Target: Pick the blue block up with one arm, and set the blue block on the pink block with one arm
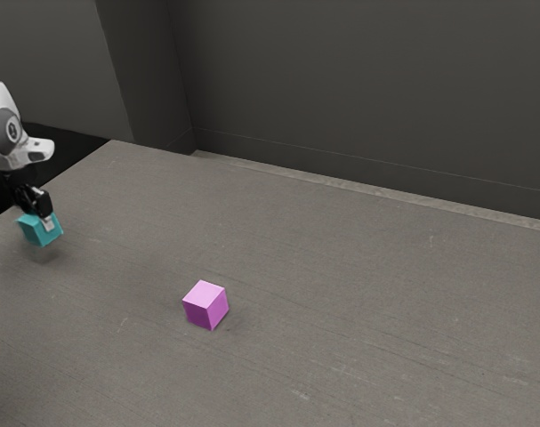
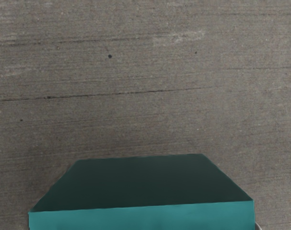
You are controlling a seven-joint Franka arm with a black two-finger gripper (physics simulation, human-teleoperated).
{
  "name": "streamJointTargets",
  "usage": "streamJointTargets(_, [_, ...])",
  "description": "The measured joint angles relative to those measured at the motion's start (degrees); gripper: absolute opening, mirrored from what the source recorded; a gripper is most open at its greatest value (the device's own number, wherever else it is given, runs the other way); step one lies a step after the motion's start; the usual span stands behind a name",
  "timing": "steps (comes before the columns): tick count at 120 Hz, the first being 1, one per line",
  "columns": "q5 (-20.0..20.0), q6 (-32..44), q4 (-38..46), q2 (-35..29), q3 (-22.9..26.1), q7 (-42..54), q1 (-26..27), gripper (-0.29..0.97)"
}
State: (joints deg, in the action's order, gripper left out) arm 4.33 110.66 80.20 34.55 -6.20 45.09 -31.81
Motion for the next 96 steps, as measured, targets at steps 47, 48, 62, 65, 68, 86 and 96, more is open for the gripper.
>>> streamJointTargets(47, [-2.6, -1.1, 9.7, -7.8, 12.5, -8.3, 0.2, 0.32])
streamJointTargets(48, [-2.7, -1.1, 9.8, -7.8, 12.8, -8.5, 0.2, 0.32])
streamJointTargets(62, [-4.0, -2.2, 11.6, -9.4, 16.4, -13.0, 0.3, 0.32])
streamJointTargets(65, [-4.3, -2.3, 12.6, -10.2, 17.2, -14.0, 0.3, 0.32])
streamJointTargets(68, [-4.6, -2.4, 13.5, -11.1, 18.2, -15.1, 0.3, 0.31])
streamJointTargets(86, [-5.8, -2.8, 16.4, -13.2, 23.5, -21.7, 0.7, 0.28])
streamJointTargets(96, [-6.1, -2.9, 16.8, -13.3, 24.6, -25.2, 2.4, 0.28])
